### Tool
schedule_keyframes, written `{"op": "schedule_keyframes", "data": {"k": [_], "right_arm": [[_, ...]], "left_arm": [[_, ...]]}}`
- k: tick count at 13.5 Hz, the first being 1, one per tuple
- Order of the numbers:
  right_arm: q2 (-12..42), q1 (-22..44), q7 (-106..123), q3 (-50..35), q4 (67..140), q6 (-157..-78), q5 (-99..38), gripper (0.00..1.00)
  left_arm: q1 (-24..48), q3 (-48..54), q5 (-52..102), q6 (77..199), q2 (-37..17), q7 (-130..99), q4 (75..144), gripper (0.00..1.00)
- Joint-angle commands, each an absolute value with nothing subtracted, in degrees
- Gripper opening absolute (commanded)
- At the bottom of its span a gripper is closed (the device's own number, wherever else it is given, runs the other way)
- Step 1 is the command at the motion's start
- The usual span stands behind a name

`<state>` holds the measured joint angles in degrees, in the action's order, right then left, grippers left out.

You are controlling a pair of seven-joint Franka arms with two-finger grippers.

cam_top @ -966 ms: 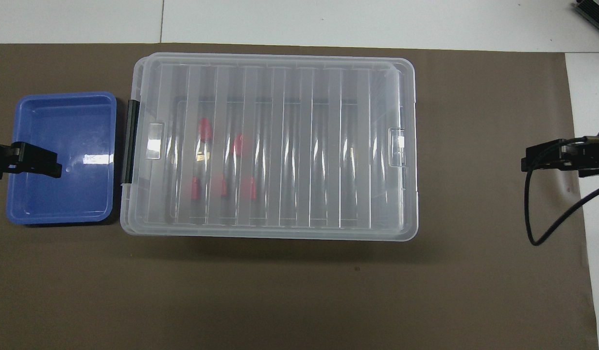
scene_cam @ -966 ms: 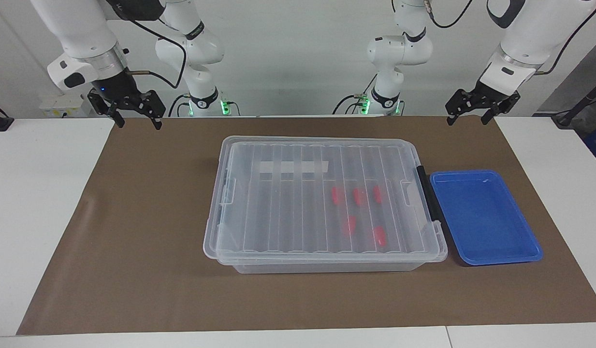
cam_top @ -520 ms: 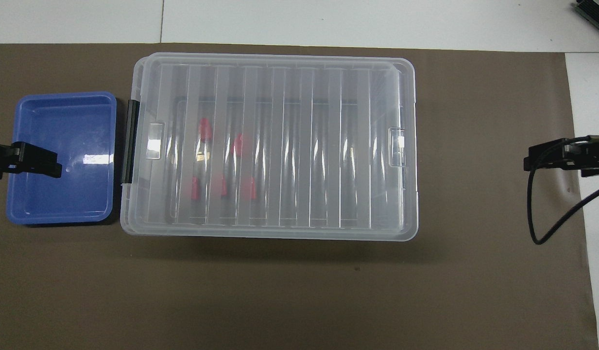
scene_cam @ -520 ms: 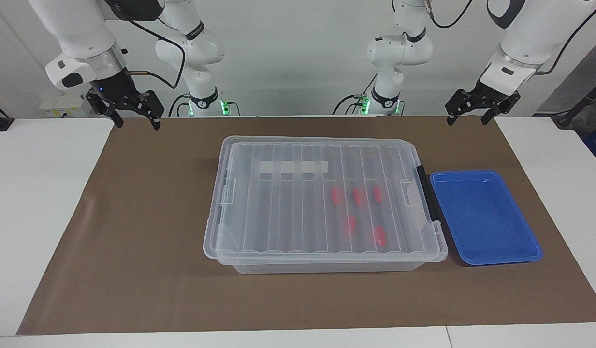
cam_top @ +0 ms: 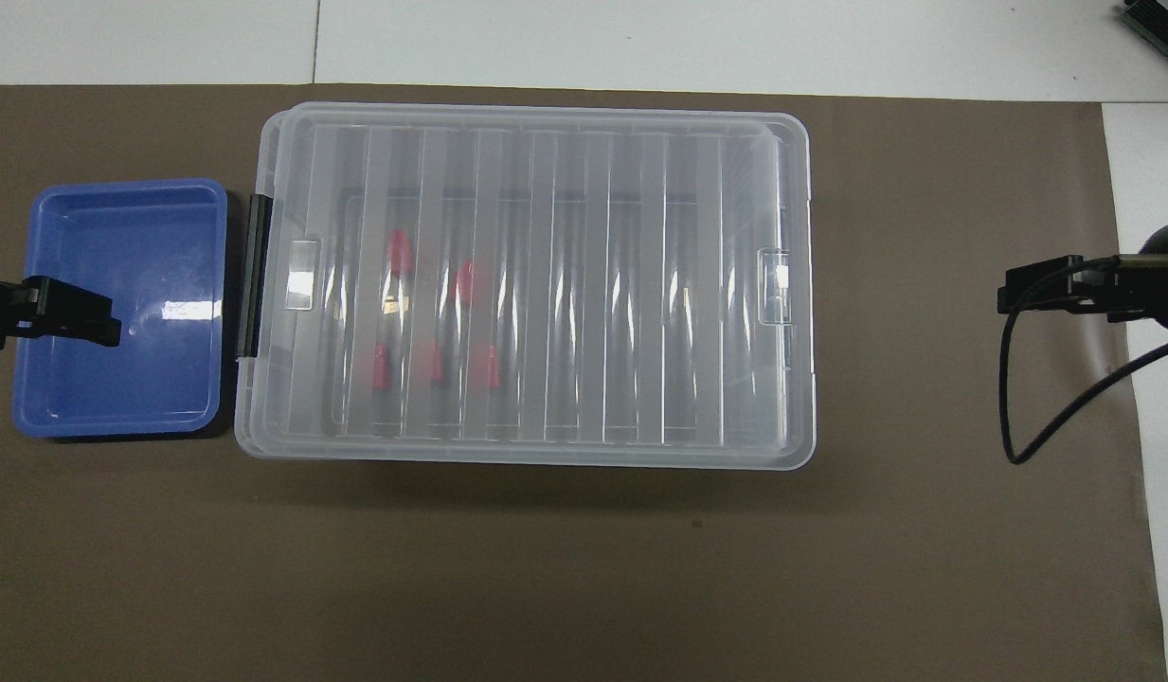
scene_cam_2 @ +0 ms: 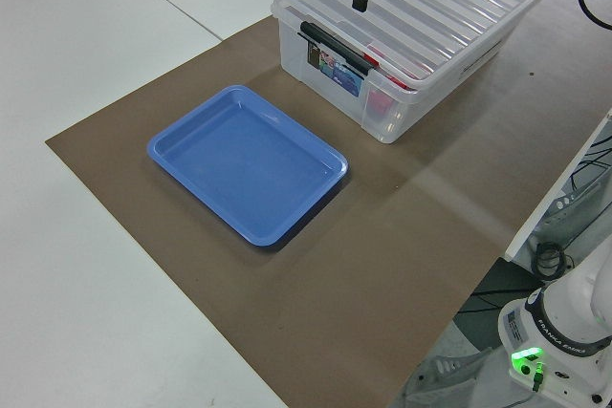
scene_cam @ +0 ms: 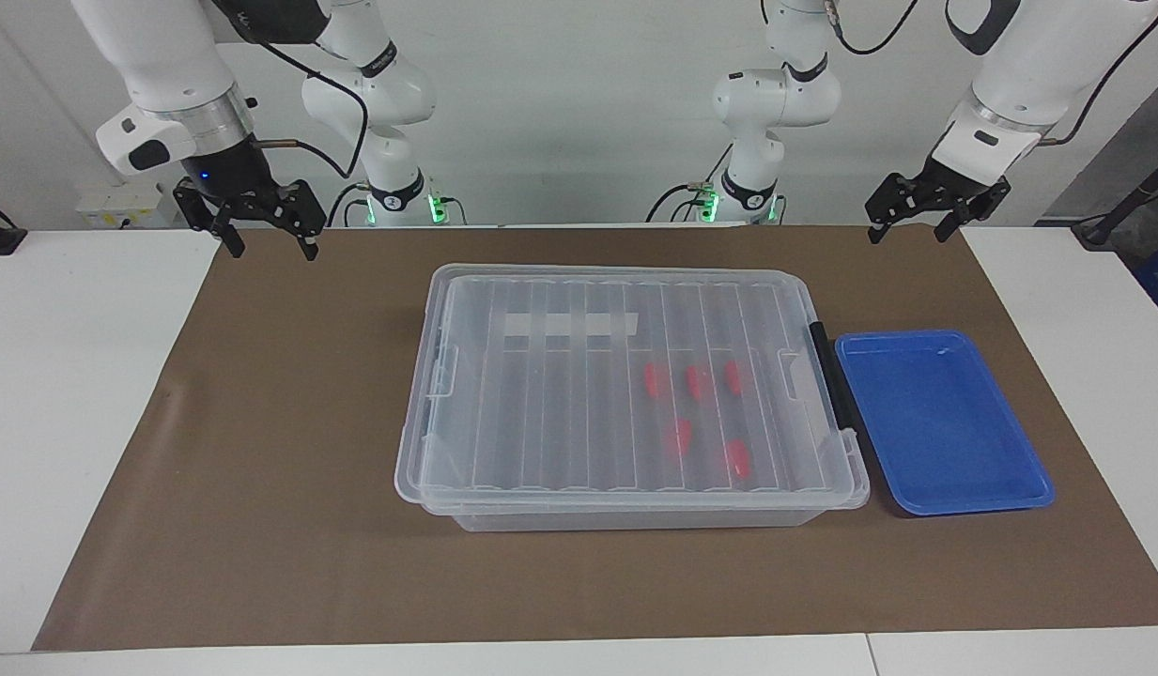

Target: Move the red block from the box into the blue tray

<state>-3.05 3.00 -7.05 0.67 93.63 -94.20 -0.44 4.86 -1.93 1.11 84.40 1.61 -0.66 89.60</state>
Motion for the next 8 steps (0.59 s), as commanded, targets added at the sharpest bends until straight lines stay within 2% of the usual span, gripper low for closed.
{"op": "schedule_keyframes", "data": {"k": [1, 8], "right_arm": [[-2.6, 4.8, -8.6, 0.5, 95.2, -97.0, -0.8, 0.99], [-1.6, 9.7, -14.9, 0.4, 104.4, -109.2, -0.8, 0.95]], "left_arm": [[4.5, -1.4, 0.1, 84.0, 2.9, -1.0, 90.9, 1.00], [4.4, -1.4, 0.1, 84.0, 2.9, -1.0, 90.9, 1.00]]}}
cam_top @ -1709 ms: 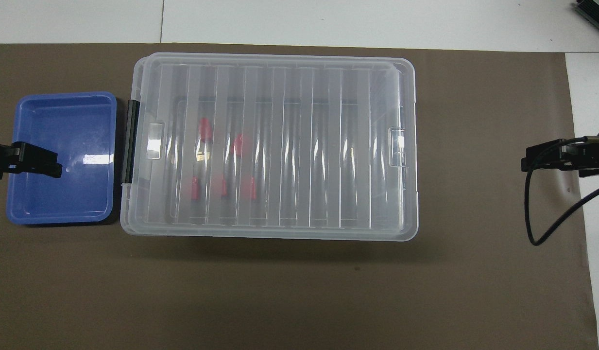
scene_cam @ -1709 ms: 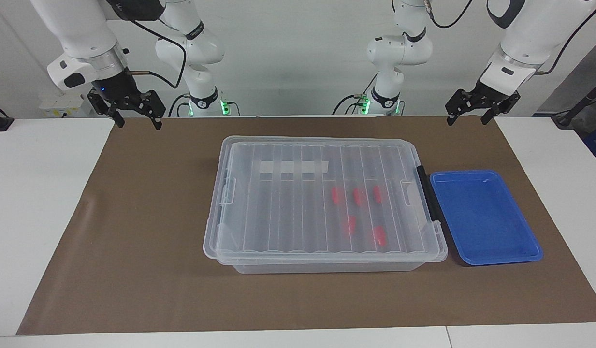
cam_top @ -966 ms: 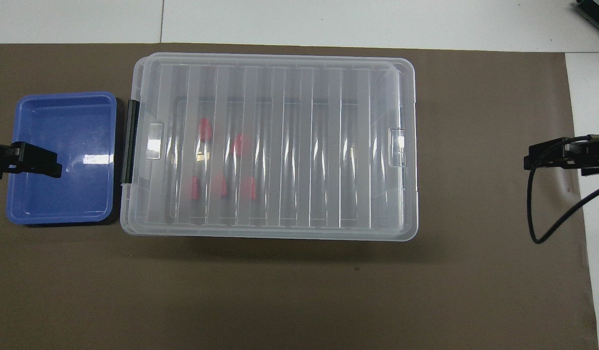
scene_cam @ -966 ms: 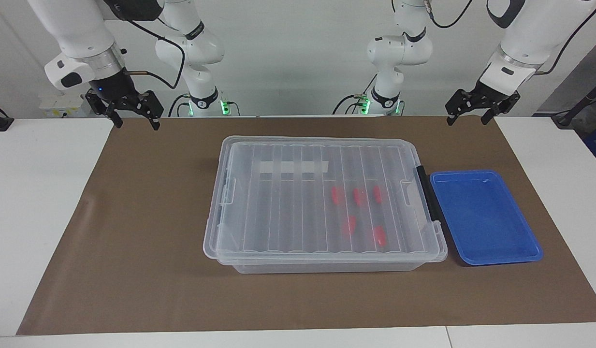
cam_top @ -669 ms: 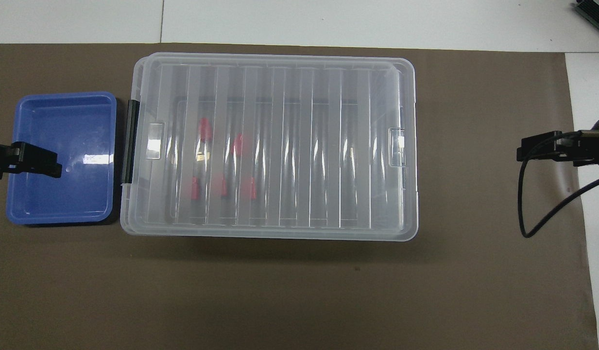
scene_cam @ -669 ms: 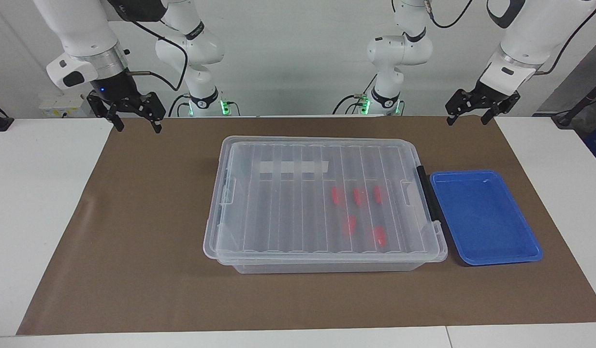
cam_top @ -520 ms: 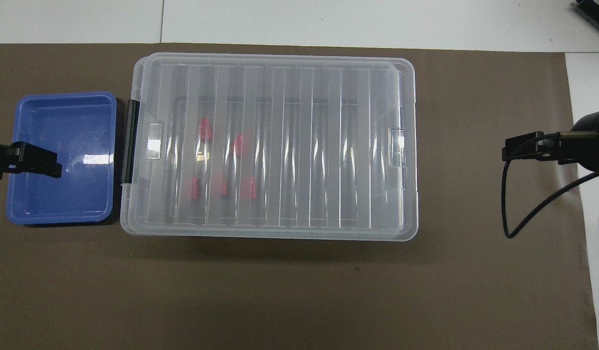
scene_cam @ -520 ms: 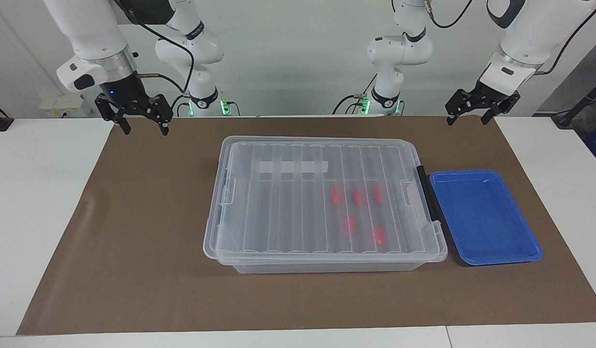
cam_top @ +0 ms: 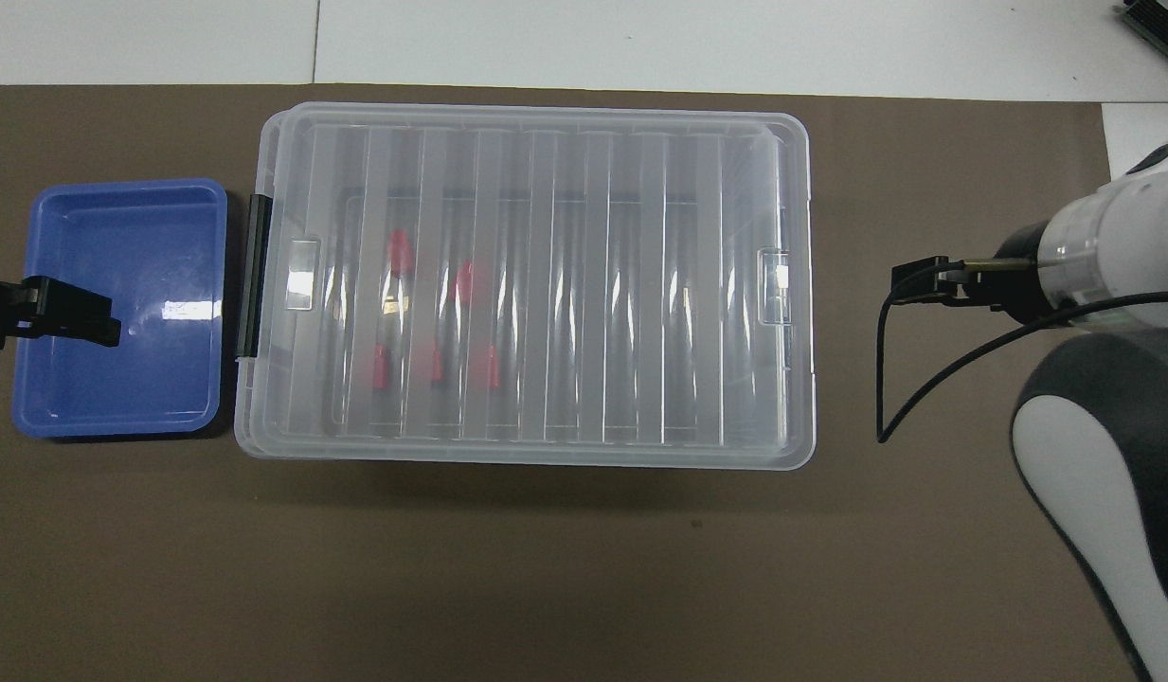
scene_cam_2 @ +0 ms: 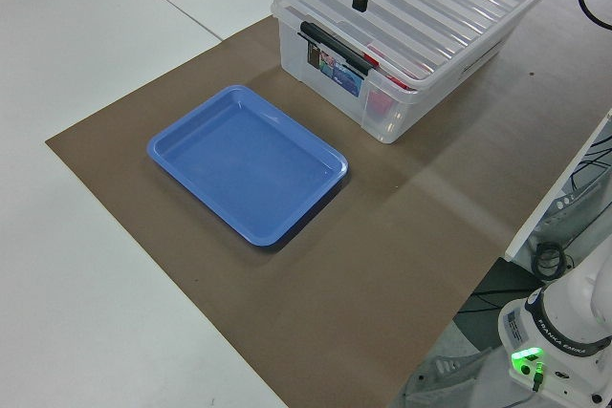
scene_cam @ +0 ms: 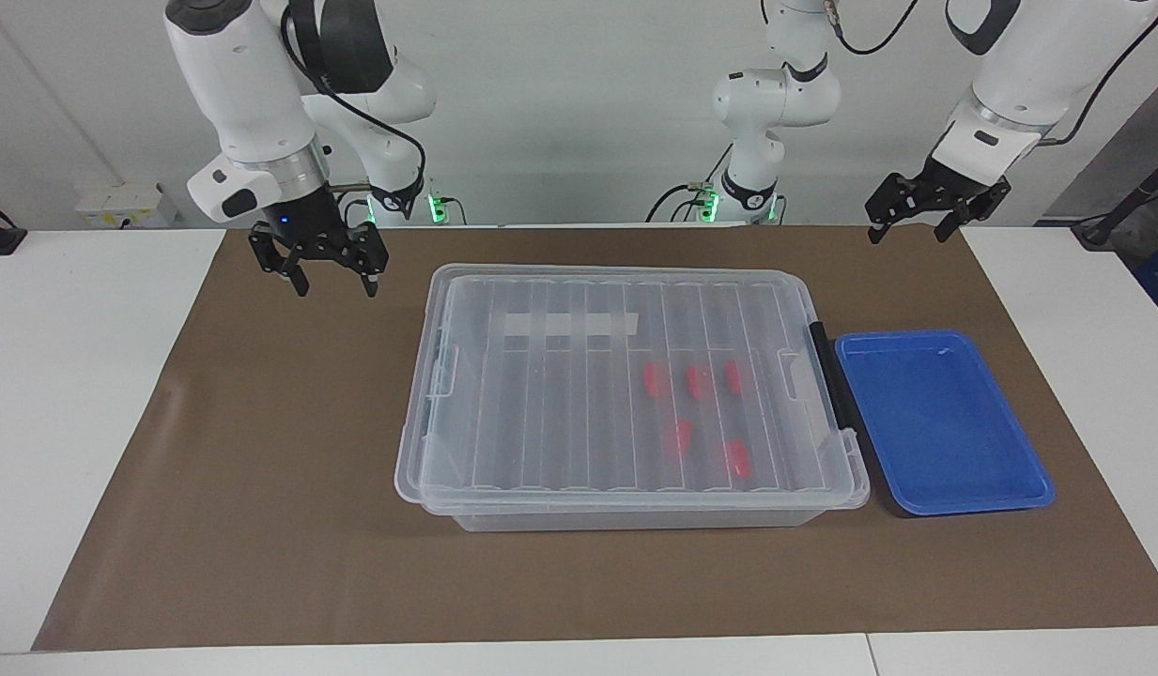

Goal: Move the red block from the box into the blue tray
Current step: 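Move the right gripper to the edge of the clear lid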

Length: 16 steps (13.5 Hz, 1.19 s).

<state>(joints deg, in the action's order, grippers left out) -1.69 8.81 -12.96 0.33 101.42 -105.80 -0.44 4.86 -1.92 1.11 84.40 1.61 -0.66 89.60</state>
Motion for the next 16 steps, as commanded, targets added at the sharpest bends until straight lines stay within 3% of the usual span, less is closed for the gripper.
{"op": "schedule_keyframes", "data": {"k": [1, 9, 16], "right_arm": [[-1.1, 10.3, -15.1, 0.4, 104.8, -110.1, -0.9, 0.95], [4.3, 13.7, -18.4, 0.4, 106.0, -116.4, -1.4, 0.95], [5.2, 13.1, -17.9, 0.4, 106.5, -116.5, -1.5, 0.95]], "left_arm": [[4.4, -1.4, 0.1, 84.0, 2.9, -1.0, 90.9, 1.00], [4.4, -1.4, 0.1, 84.0, 2.9, -1.0, 90.9, 1.00], [4.5, -1.4, 0.1, 84.0, 2.9, -1.0, 90.9, 1.00]]}}
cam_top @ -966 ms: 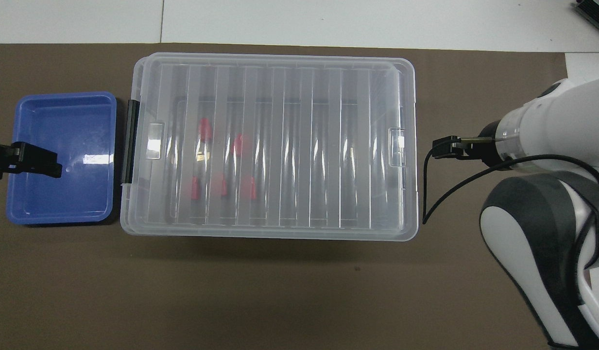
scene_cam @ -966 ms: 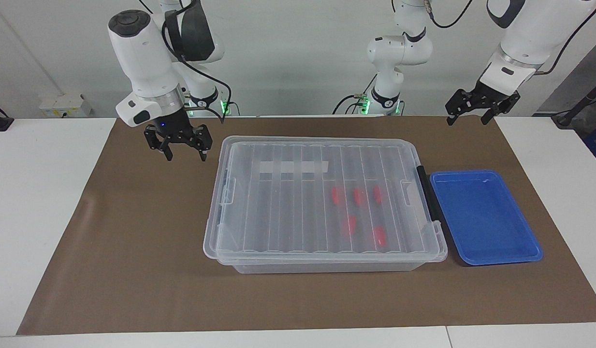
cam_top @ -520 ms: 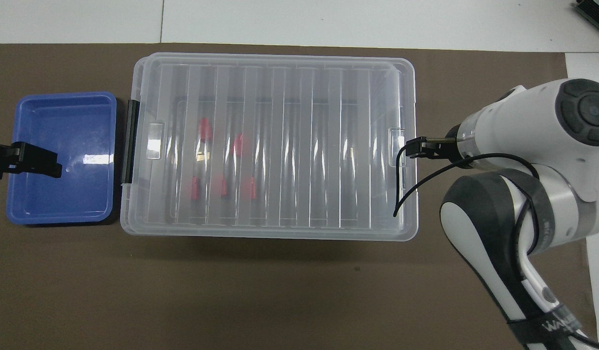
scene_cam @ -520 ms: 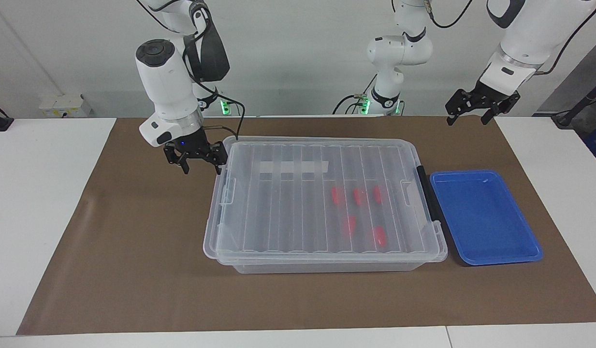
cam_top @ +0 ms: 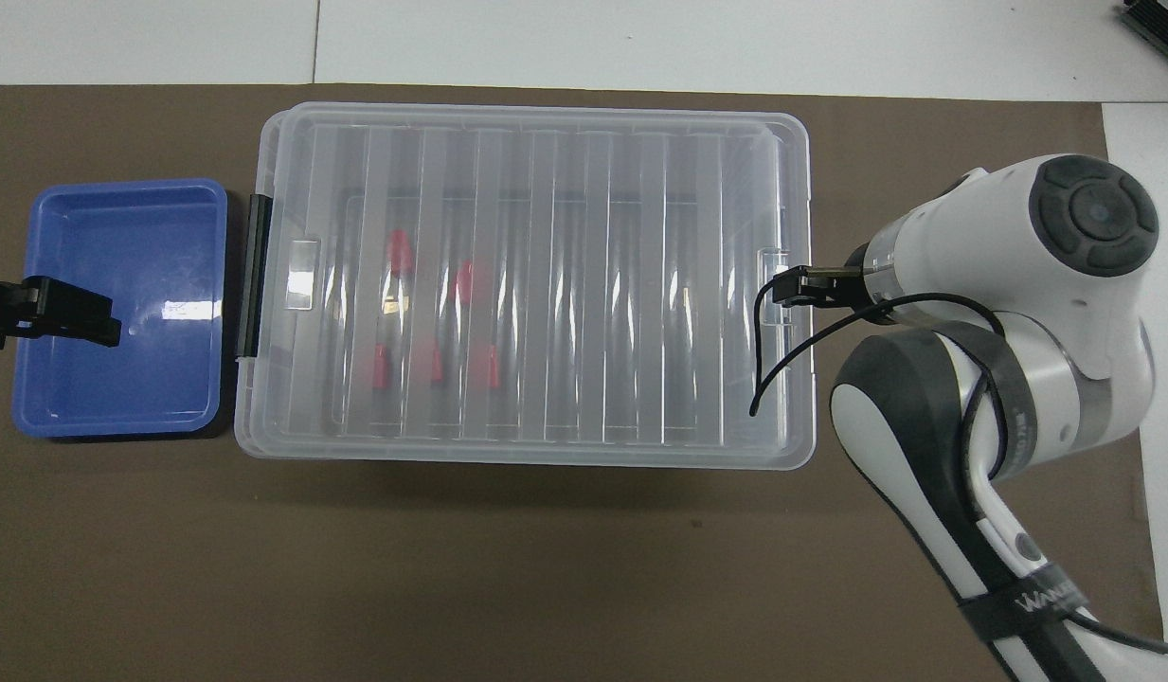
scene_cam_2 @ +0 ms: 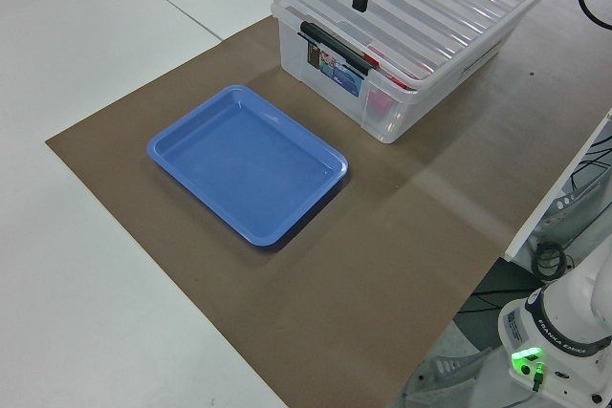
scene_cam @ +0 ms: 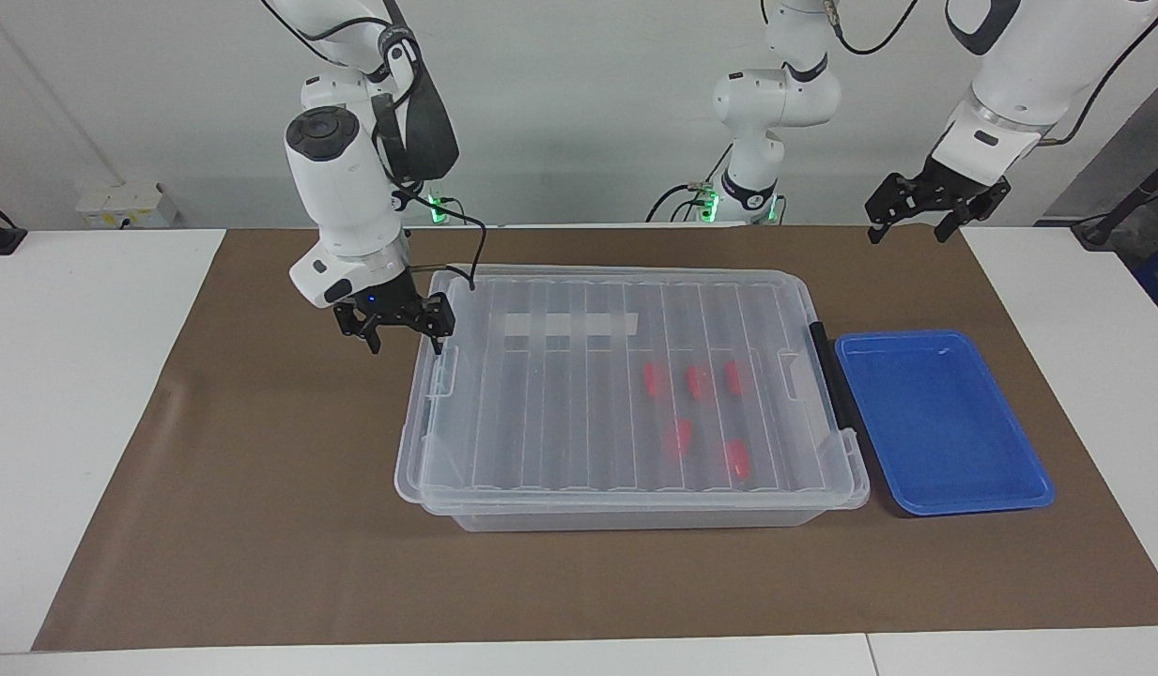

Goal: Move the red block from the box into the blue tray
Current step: 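Slide the clear lid away from the blue tray with the right gripper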

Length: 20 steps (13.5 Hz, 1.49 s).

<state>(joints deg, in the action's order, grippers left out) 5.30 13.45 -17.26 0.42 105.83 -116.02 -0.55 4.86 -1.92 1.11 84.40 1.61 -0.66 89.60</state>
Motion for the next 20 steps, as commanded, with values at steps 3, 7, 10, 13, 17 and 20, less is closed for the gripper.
{"op": "schedule_keyframes", "data": {"k": [3, 7, 10, 13, 17, 20], "right_arm": [[5.7, 13.0, -17.7, 0.4, 107.1, -117.2, -1.4, 0.96], [5.9, 12.8, -17.4, 0.4, 107.2, -117.4, -1.4, 0.95], [5.9, 12.2, -15.6, 0.5, 107.5, -117.2, -1.4, 0.96], [5.9, 10.3, -12.6, 0.5, 107.8, -116.8, -1.4, 0.96], [5.9, 7.0, -5.8, 0.5, 107.9, -116.9, -1.4, 0.97], [5.9, 4.5, 0.6, 0.5, 107.9, -116.3, -1.4, 0.99]], "left_arm": [[4.4, -1.4, 0.1, 84.0, 2.9, -1.0, 90.8, 1.00], [4.5, -1.4, 0.1, 84.0, 2.9, -1.0, 90.9, 1.00], [4.5, -1.4, 0.1, 84.0, 2.9, -1.0, 90.9, 1.00], [4.4, -1.4, 0.1, 84.0, 2.9, -1.0, 90.9, 1.00], [4.4, -1.4, 0.1, 84.0, 2.9, -1.0, 90.9, 1.00], [4.4, -1.4, 0.1, 84.0, 2.9, -1.0, 90.9, 1.00]]}}
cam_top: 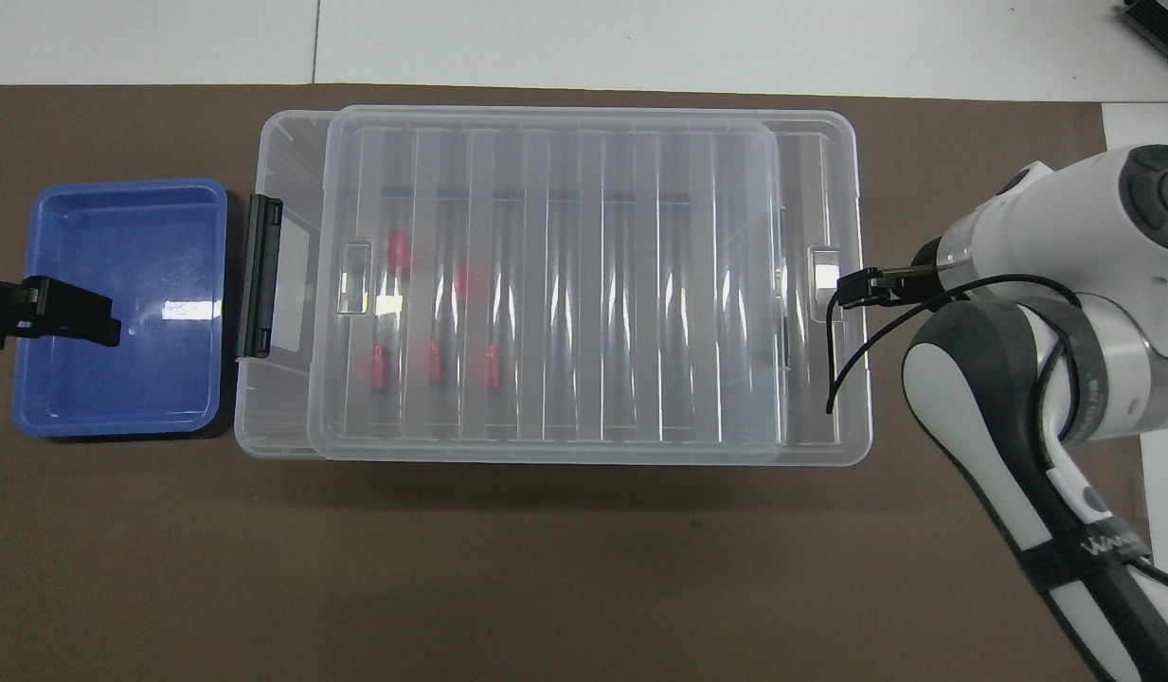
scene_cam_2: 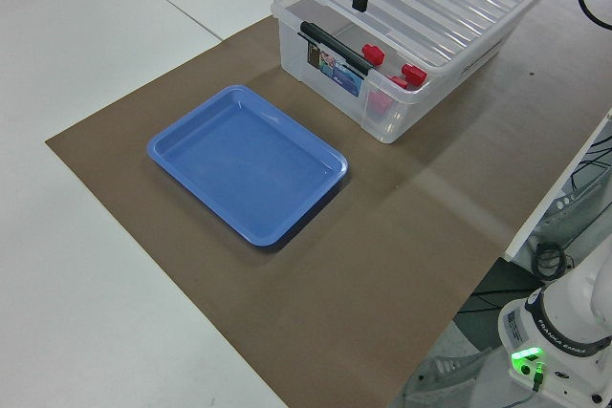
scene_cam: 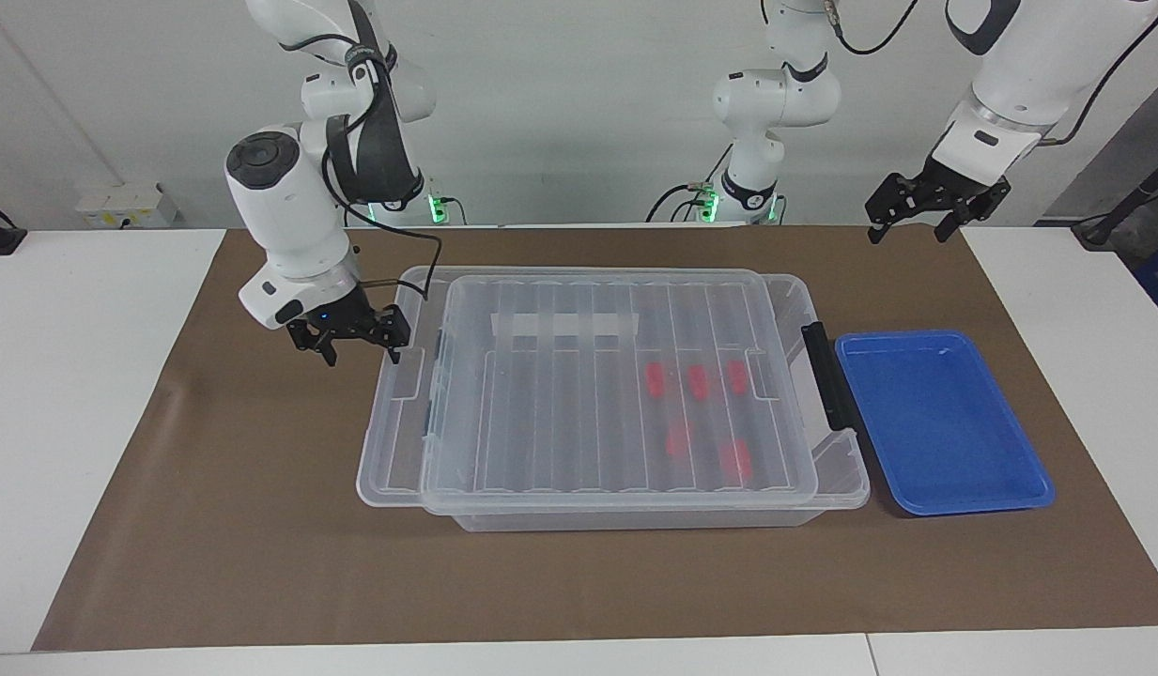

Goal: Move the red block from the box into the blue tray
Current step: 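Slide the clear lid away from the blue tray with the right gripper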

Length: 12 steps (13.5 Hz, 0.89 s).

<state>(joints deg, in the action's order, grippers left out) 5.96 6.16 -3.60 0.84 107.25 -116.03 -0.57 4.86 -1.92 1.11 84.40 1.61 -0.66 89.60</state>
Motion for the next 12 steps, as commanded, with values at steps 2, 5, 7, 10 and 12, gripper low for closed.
{"op": "schedule_keyframes", "data": {"k": [2, 5, 7, 10, 12], "right_arm": [[5.9, 3.0, 4.5, 0.5, 107.8, -115.3, -1.4, 0.99], [5.9, 1.0, 9.4, 0.5, 107.6, -113.0, -1.4, 1.00], [5.8, -0.8, 14.5, 0.5, 107.3, -111.9, -1.4, 1.00], [5.7, -2.8, 21.2, 0.5, 107.1, -111.1, -1.3, 1.00], [5.5, -3.7, 25.1, 0.5, 107.0, -110.2, -0.9, 1.00]], "left_arm": [[4.4, -1.4, 0.1, 84.0, 2.9, -1.0, 90.9, 1.00], [4.4, -1.4, 0.1, 84.0, 2.9, -1.0, 90.9, 1.00], [4.4, -1.4, 0.1, 84.0, 2.9, -0.9, 90.9, 1.00], [4.9, -1.3, 0.1, 83.6, 2.9, -0.8, 90.8, 1.00], [5.7, -0.6, 0.2, 84.5, 3.3, -2.9, 90.9, 1.00]]}}
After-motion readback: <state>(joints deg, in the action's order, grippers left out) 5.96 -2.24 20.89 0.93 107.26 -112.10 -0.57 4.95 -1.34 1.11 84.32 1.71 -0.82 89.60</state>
